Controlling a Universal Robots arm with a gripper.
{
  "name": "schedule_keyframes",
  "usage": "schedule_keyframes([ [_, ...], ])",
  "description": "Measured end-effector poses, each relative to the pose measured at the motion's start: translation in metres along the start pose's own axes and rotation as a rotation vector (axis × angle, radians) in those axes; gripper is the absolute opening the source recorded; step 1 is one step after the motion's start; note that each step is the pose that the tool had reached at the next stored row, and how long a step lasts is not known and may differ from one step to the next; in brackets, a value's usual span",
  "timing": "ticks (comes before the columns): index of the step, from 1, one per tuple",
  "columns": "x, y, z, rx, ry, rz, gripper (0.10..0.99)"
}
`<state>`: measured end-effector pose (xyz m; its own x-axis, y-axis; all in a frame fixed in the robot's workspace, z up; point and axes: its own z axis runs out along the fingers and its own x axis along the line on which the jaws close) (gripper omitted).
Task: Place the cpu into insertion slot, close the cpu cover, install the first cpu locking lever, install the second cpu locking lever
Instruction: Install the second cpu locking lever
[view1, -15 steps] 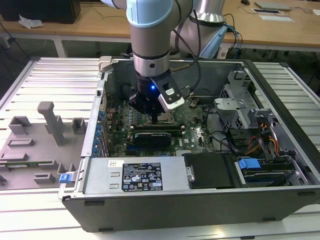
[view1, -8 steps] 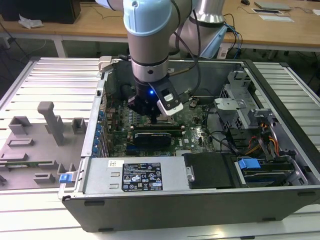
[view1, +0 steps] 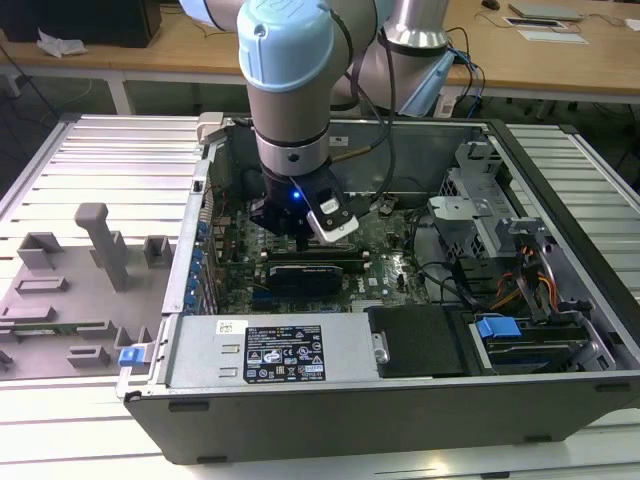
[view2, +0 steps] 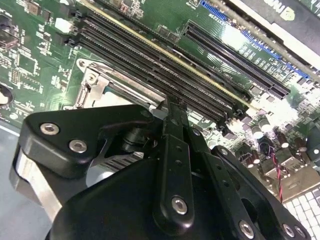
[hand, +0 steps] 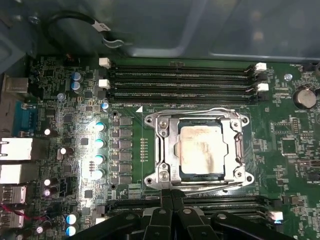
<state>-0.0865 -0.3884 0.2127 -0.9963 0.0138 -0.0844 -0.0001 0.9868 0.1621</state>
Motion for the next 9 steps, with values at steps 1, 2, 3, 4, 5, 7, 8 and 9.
schedule_keyframes([
  [1,0.0007,-0.0002,0.0012,0.0,0.0001,0.0,0.106],
  [2,0.0013,-0.0003,0.0022,0.0,0.0002,-0.001,0.106],
  [3,0.0024,-0.0004,0.0035,-0.001,0.0003,-0.002,0.106],
  [4,0.0039,-0.0006,0.005,-0.001,0.0005,-0.003,0.106],
  [5,0.0055,-0.0006,0.0061,-0.002,0.0007,-0.004,0.106],
  [7,0.0076,-0.0003,0.0066,-0.007,-0.0007,-0.006,0.106],
  [8,0.0085,-0.0003,0.0067,-0.01,-0.0026,-0.007,0.106],
  [9,0.0108,-0.0002,0.007,-0.015,-0.0066,-0.008,0.106],
])
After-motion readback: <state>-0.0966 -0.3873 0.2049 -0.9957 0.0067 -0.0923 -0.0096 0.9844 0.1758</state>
